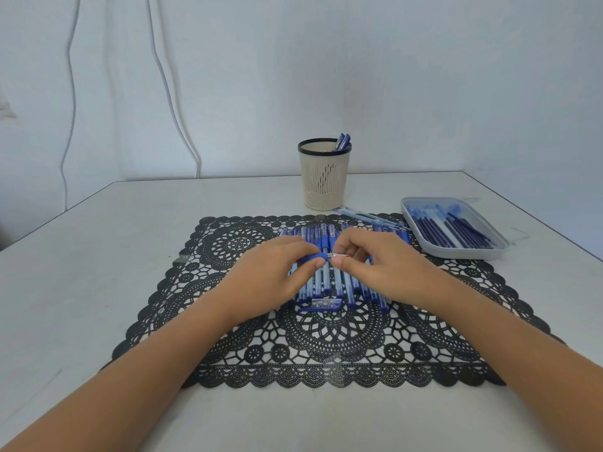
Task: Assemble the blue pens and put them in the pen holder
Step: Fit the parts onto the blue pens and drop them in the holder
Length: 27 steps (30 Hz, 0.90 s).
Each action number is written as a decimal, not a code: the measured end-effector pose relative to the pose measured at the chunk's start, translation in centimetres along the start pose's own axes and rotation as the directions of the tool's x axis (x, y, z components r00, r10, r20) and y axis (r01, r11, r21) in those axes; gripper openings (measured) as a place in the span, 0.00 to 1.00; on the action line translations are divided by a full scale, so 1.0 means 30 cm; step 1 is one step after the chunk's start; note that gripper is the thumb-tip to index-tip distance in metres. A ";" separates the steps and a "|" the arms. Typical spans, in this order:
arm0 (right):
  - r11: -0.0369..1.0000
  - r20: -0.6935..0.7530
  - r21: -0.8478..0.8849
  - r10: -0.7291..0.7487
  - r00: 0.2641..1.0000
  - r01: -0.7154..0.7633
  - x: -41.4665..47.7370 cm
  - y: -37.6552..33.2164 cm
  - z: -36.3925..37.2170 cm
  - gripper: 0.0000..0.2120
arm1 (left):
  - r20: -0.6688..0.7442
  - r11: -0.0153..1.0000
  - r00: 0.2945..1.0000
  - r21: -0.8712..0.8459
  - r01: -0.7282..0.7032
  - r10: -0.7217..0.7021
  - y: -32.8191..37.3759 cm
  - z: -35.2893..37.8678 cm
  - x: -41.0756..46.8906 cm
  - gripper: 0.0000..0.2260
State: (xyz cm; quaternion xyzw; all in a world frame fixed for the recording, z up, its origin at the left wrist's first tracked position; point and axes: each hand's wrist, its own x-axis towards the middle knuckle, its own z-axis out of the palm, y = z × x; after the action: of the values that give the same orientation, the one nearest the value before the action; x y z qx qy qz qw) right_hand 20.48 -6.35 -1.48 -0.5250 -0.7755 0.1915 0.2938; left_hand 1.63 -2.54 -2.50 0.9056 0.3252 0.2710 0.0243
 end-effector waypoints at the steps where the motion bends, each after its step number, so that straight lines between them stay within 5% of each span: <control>1: 1.000 -0.017 -0.001 -0.008 1.000 0.008 0.002 0.000 0.001 0.04 | -0.013 1.000 1.000 0.013 -0.006 0.007 -0.001 0.002 0.000 0.18; 8: 1.000 -0.036 0.002 0.002 0.999 -0.002 0.006 -0.003 -0.003 0.06 | -0.026 0.998 1.000 0.058 -0.006 0.007 -0.002 -0.008 0.001 0.21; 12: 0.994 0.127 -0.066 0.094 0.987 -0.086 0.002 -0.001 -0.004 0.08 | -0.027 0.997 0.997 0.026 0.073 -0.073 -0.036 -0.018 0.001 0.14; 19: 0.960 0.315 -0.269 0.010 0.949 0.079 -0.009 -0.029 0.016 0.10 | -0.027 0.987 0.986 -0.010 0.162 -0.162 -0.049 -0.020 -0.004 0.11; 23: 0.961 0.284 -0.263 -0.011 0.959 0.089 -0.008 -0.030 0.013 0.07 | -0.027 0.989 0.989 -0.009 0.146 -0.147 -0.049 -0.019 -0.003 0.09; 27: 0.990 0.097 -0.139 0.022 0.995 -0.008 0.001 -0.007 -0.036 0.02 | 0.019 0.995 0.995 0.002 0.095 -0.095 -0.052 -0.023 -0.003 0.08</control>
State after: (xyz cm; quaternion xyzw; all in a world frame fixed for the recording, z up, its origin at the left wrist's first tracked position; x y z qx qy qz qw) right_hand 21.03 -6.41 -0.53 -0.5398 -0.7965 0.1651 0.2166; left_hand 0.32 -1.47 -2.31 0.8916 0.3680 0.2608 0.0395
